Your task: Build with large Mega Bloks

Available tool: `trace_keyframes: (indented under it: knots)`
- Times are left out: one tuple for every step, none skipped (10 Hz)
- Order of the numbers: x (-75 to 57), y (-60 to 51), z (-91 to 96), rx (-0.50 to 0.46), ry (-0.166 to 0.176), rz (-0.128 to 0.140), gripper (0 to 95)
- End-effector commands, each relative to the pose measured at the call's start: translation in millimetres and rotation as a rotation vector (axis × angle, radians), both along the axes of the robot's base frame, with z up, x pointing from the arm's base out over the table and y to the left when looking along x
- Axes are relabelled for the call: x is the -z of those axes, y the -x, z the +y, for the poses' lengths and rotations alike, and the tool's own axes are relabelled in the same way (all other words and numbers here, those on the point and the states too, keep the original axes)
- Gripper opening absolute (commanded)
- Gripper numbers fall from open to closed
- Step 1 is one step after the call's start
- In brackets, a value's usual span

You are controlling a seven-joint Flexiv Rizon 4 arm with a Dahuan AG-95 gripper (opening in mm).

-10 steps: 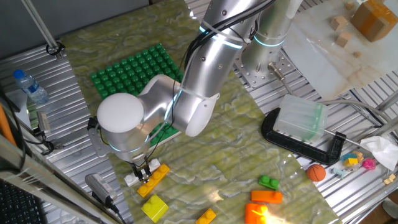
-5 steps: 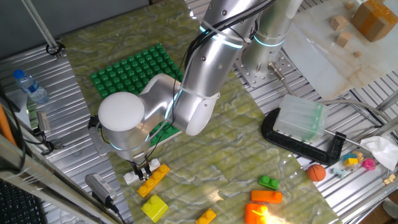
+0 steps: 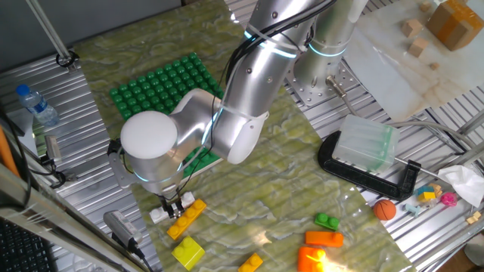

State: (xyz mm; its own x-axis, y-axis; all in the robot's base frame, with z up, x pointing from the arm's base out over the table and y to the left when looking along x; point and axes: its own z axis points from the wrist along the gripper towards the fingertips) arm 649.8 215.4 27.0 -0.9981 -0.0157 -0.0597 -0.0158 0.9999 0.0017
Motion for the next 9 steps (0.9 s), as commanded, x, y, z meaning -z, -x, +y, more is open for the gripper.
trace_keyframes:
  knots:
    - [-23.8,5.0,-12.7,-0.021,0.000,0.002,0.0]
    - [-34.7,7.4,-18.3,-0.027,0.000,-0.001,0.0]
    - [-49.9,11.0,-25.5,-0.035,0.002,0.000,0.0]
    - [-57.0,13.1,-27.9,-0.034,0.002,0.000,0.0]
    - [-75.0,20.0,-34.3,-0.035,0.006,0.001,0.0]
    - [-87.2,26.7,-40.8,-0.035,0.006,0.007,0.0]
    - [-96.6,33.5,-46.6,-0.036,0.006,0.009,0.0]
    - [-107.9,45.1,-53.7,-0.035,0.007,0.012,0.0]
    - [-114.8,53.3,-59.1,-0.029,0.008,0.015,0.0]
